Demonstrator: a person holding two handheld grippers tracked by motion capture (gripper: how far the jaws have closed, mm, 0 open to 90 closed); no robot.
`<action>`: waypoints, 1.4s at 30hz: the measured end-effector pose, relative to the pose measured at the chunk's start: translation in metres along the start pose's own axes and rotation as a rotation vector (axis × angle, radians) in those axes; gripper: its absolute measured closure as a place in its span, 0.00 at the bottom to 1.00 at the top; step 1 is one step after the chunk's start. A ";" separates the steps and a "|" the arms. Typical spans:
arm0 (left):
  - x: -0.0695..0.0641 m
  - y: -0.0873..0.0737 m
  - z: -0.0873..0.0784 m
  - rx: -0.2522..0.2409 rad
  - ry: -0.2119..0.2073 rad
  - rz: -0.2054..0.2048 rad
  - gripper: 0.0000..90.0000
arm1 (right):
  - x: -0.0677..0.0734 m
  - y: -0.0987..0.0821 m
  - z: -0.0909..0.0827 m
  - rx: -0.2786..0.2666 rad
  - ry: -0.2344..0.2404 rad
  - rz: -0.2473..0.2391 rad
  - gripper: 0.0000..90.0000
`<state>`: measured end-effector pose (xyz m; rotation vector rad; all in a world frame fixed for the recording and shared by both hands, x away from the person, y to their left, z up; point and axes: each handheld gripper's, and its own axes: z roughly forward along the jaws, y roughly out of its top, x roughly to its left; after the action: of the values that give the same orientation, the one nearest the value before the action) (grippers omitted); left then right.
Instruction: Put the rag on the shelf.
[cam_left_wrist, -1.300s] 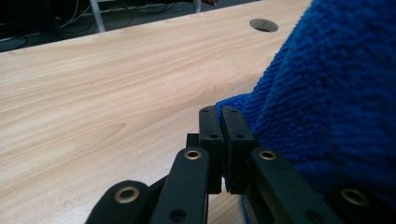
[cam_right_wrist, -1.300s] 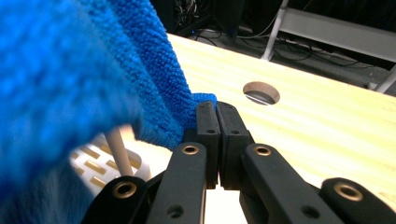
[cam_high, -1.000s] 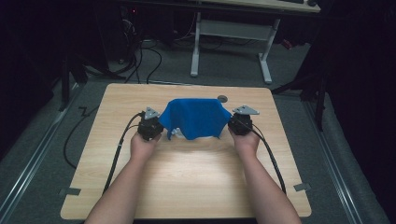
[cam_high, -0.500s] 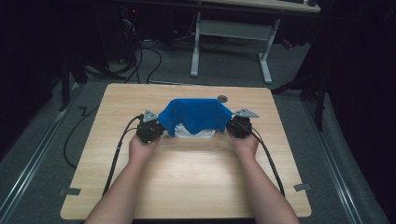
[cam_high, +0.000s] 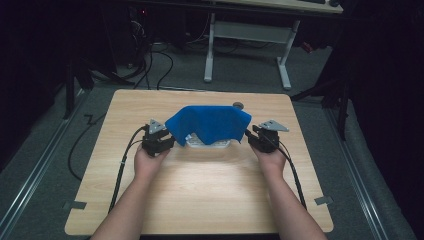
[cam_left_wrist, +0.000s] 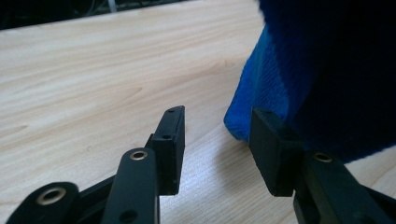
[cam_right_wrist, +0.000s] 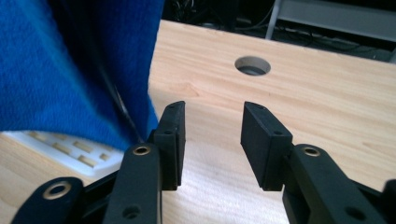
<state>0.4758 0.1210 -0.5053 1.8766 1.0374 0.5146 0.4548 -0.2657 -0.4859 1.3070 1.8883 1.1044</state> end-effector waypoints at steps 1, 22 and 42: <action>0.000 0.000 -0.001 -0.004 0.002 -0.003 0.62 | -0.001 -0.001 -0.001 0.005 0.001 -0.001 0.67; 0.001 -0.006 -0.024 -0.024 0.050 0.012 0.51 | -0.002 0.005 -0.016 0.015 -0.016 -0.017 0.54; -0.014 -0.039 -0.074 -0.006 0.015 0.021 0.47 | 0.007 -0.019 -0.067 -0.009 -0.010 -0.097 0.41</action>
<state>0.3993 0.1561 -0.5005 1.8828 1.0258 0.5440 0.3888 -0.2823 -0.4704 1.2002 1.9158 1.0541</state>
